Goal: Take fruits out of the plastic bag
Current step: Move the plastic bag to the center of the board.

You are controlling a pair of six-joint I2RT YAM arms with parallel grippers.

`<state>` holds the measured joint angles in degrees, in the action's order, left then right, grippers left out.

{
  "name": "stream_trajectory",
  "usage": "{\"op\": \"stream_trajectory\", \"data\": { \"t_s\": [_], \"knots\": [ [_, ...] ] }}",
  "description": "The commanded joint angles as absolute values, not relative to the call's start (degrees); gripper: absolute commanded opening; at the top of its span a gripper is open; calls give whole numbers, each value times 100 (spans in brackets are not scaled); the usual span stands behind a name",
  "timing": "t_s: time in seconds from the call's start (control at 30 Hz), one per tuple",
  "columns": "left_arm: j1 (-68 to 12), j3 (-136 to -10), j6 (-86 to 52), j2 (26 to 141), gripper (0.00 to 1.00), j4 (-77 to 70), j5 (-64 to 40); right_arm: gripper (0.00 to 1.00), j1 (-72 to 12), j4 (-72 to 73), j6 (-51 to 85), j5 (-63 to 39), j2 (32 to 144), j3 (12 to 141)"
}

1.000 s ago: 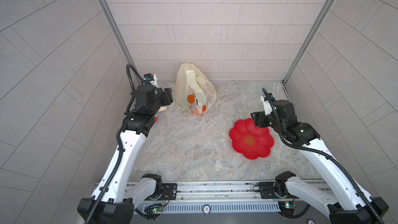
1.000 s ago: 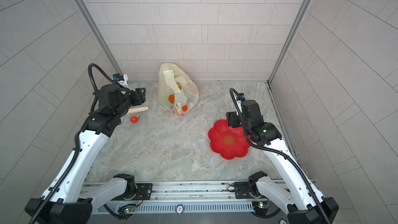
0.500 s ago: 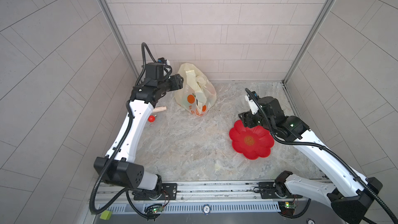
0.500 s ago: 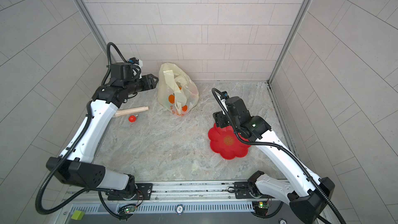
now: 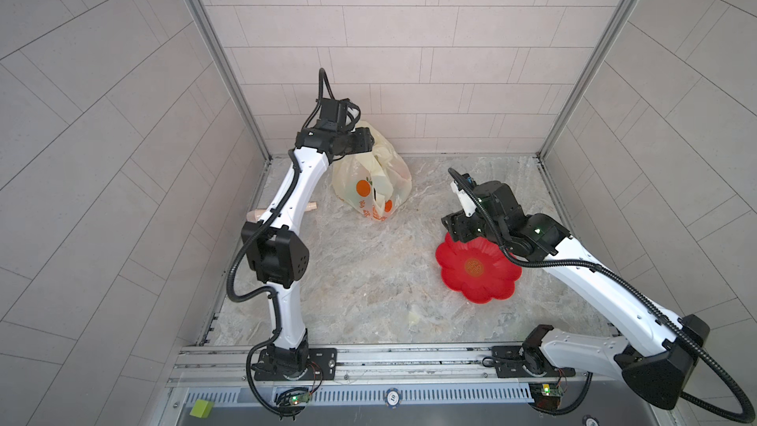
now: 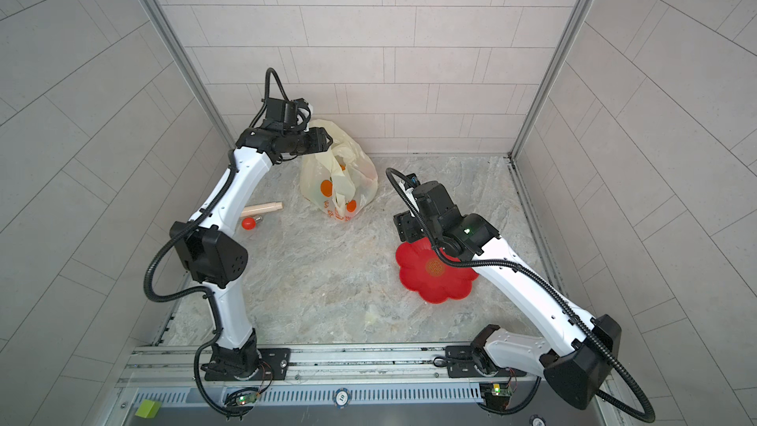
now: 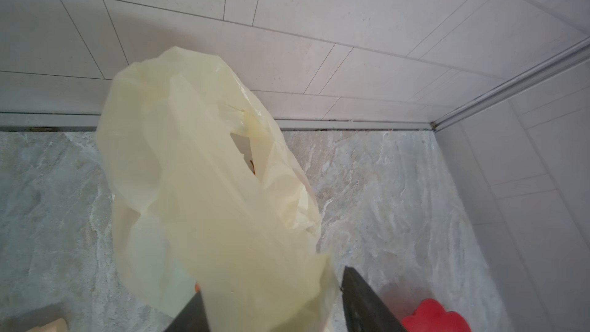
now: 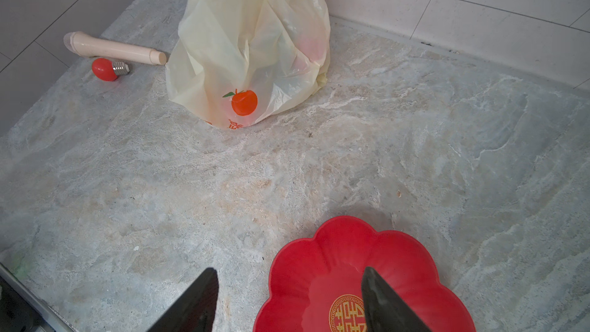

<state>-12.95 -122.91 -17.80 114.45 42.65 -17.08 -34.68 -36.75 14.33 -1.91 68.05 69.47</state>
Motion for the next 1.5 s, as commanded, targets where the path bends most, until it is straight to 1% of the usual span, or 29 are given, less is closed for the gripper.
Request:
{"op": "stream_trajectory", "data": {
  "t_s": [0.0,0.07,0.13,0.2,0.27,0.37,0.47,0.6,0.8,0.9,1.03,1.27,1.47],
  "knots": [
    [-1301,-12586,-1603,11489,45,4635,-1716,73,-3532,-3556,1365,-88,6983,7256],
    [-1309,-12586,-1589,11496,33,4637,-1723,73,-3542,-3479,1336,-99,7125,7362],
    [-1299,-12571,-1577,11463,25,4637,-1740,73,-3559,-3369,1343,-118,7341,7544],
    [-1305,-12527,-1566,11385,20,4641,-1757,73,-3589,-3268,1362,-124,7651,7815],
    [-1301,-12474,-1563,11288,13,4639,-1767,73,-3663,-3271,1362,-91,8036,8235],
    [-1300,-12305,-1578,11109,9,4470,-1836,73,-3744,-3366,1389,-83,8605,8971],
    [-1310,-12134,-1714,10969,0,4212,-1965,73,-3766,-3445,1415,-192,9000,9483],
    [-1297,-12026,-1942,10826,0,4056,-2393,73,-3788,-3382,1414,-210,9346,9895],
    [-1318,-11146,-2308,10186,0,3441,-2786,72,-3859,-3304,1402,-212,9903,10683],
    [-1314,-10810,-2279,9994,0,3344,-2618,68,-3867,-3078,1251,-215,10291,10982],
    [-1315,-10634,-2250,10065,0,3325,-2529,62,-3935,-3513,987,-96,11118,11961],
    [-1314,-10496,-2241,10222,0,3251,-2558,61,-3981,-4324,722,-256,12501,13716],
    [-1306,-10228,-2051,10054,0,3238,-2327,61,-3981,-4539,582,-453,12888,13904]
  ]
}}
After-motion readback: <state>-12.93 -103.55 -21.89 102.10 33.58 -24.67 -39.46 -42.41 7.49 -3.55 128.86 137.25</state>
